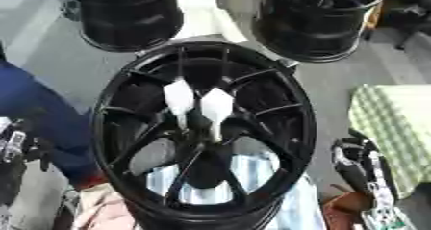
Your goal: Pull the pin out of the wheel hub.
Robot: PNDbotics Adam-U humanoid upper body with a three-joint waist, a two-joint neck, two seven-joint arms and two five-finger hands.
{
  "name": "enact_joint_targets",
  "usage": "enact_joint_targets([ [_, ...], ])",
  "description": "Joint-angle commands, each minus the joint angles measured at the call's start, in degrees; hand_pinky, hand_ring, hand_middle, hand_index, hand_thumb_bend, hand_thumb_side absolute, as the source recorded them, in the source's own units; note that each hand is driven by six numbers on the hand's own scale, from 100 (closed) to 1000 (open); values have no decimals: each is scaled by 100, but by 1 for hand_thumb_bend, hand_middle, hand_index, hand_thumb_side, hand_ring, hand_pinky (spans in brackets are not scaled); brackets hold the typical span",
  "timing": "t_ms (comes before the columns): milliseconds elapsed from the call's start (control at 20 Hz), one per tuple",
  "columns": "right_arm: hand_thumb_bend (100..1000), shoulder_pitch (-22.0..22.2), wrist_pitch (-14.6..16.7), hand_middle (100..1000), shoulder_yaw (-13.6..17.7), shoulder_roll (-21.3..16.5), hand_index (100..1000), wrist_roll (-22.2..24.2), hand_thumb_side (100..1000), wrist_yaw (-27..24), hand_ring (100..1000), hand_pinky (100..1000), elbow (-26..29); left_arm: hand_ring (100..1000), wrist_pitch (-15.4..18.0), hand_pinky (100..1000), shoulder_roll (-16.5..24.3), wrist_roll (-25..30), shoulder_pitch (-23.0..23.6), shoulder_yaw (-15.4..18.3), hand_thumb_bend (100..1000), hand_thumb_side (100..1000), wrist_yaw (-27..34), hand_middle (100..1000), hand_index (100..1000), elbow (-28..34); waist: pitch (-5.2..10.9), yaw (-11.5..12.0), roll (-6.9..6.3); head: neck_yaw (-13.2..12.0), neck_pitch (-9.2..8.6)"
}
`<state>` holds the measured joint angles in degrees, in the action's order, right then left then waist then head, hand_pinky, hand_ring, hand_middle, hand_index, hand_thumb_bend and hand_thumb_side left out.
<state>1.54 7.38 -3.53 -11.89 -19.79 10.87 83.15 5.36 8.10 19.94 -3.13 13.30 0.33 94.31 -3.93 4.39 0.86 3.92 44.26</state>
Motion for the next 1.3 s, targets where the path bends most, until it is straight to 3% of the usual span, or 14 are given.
enact_joint_targets([
  [50, 129, -35, 6, 722, 24, -76, 879, 20, 430, 30, 683, 740, 66, 1000, 2, 182, 88, 17, -55, 37, 100, 825, 40, 906, 903, 92, 59, 9, -5, 3, -14],
  [1300, 131, -48, 6, 723, 19, -76, 880, 35, 432, 75, 684, 741, 63, 1000, 28, 212, 90, 24, -60, 47, 100, 817, 134, 911, 902, 137, 55, -4, -14, 11, -14],
])
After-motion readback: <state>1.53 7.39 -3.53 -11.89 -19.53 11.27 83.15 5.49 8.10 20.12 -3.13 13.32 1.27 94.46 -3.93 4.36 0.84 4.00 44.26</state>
